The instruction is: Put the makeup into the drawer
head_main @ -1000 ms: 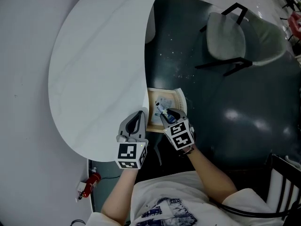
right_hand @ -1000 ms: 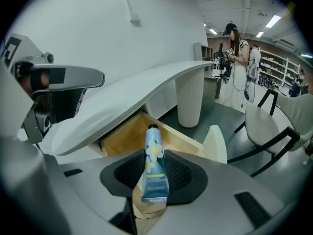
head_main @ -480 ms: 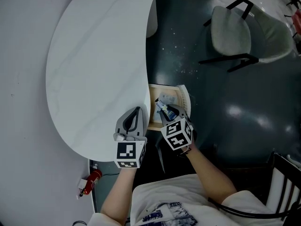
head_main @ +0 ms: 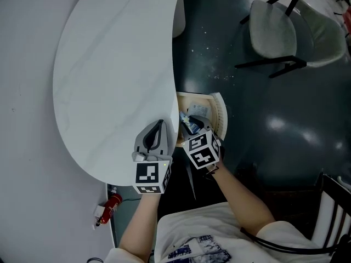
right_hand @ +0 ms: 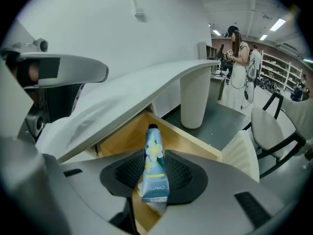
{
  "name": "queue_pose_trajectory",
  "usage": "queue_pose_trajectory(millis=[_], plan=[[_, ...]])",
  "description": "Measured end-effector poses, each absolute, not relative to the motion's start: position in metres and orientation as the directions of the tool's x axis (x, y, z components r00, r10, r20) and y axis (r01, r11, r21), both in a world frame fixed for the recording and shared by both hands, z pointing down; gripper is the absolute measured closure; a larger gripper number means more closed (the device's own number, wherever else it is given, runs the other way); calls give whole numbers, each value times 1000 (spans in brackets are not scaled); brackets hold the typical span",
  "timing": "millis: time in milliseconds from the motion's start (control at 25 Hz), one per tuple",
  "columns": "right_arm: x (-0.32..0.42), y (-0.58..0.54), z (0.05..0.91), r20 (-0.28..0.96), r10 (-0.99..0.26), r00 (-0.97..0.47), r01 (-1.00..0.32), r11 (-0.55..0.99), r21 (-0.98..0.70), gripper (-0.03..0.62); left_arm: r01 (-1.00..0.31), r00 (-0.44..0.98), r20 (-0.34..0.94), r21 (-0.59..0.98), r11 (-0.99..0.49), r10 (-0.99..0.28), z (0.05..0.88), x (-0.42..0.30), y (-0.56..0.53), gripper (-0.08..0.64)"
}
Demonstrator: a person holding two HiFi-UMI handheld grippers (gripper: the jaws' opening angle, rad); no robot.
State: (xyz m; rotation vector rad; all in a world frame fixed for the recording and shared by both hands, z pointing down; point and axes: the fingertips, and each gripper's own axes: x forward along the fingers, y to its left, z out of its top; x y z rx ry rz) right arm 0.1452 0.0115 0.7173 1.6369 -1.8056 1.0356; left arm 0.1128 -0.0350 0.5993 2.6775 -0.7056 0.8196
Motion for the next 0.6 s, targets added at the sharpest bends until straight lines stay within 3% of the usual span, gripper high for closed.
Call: queue_pose_trajectory(millis=[600], plan=[[158, 4, 748, 781, -612, -125, -950, -154, -273, 454, -501, 717, 599, 86, -861, -357, 606, 110, -43, 520]])
